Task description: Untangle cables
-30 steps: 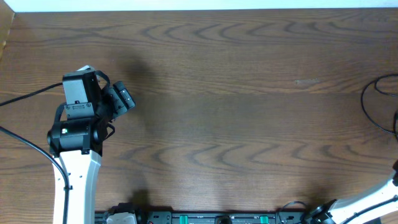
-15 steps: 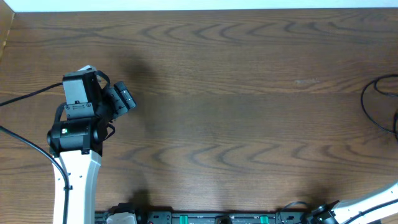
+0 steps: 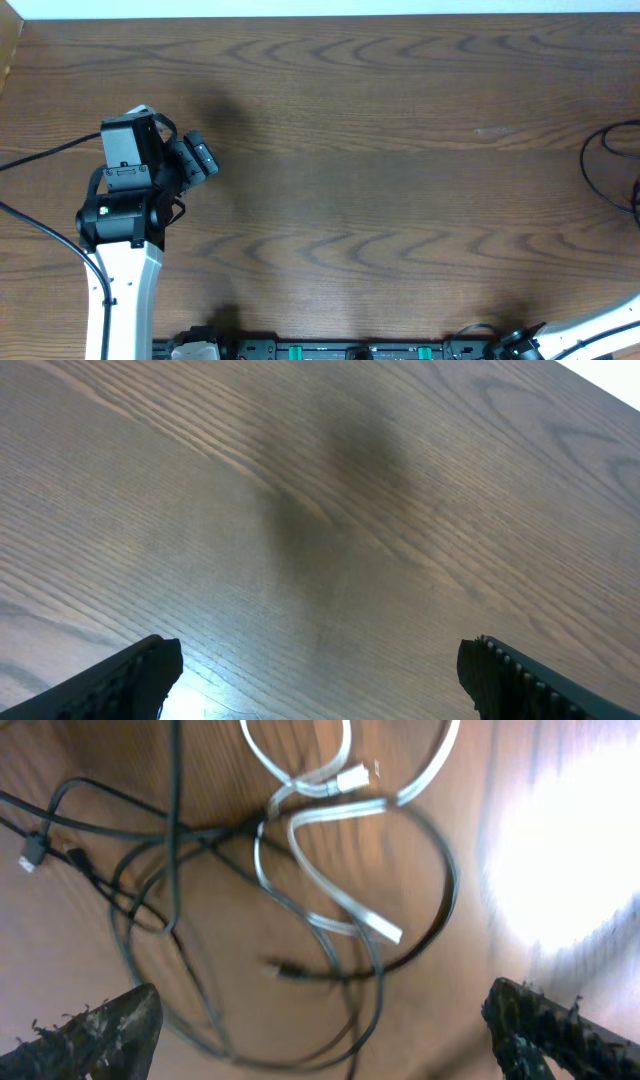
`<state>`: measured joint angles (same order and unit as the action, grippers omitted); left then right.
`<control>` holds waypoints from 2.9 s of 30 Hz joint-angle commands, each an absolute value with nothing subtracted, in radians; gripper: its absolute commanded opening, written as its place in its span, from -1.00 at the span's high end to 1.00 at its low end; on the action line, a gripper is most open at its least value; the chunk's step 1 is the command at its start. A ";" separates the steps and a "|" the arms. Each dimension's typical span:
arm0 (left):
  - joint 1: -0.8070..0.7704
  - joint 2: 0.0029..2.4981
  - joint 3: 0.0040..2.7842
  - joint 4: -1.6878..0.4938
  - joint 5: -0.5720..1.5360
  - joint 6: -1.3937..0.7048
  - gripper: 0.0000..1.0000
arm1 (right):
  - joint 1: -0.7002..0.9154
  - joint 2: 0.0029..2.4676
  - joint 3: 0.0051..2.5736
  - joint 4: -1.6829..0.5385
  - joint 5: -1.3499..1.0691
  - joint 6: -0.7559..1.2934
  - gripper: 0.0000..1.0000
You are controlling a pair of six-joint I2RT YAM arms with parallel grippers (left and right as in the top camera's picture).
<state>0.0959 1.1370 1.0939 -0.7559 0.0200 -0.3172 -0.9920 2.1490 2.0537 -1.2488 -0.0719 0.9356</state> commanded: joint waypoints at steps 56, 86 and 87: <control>0.095 1.132 1.103 -0.777 0.017 -0.289 -0.95 | 0.274 2.014 2.063 -0.857 0.408 0.259 -0.99; 0.095 1.132 1.103 -0.803 0.014 -0.233 -0.96 | 0.310 1.509 2.046 -1.192 0.354 0.403 -0.98; 0.095 1.132 1.103 -0.802 0.014 -0.233 -0.95 | 0.313 1.489 2.037 -1.191 0.353 0.403 -0.98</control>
<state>0.0959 1.1370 1.0939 -0.8040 0.0200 -0.2535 0.2985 1.5562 2.0525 -1.1900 0.3199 0.3870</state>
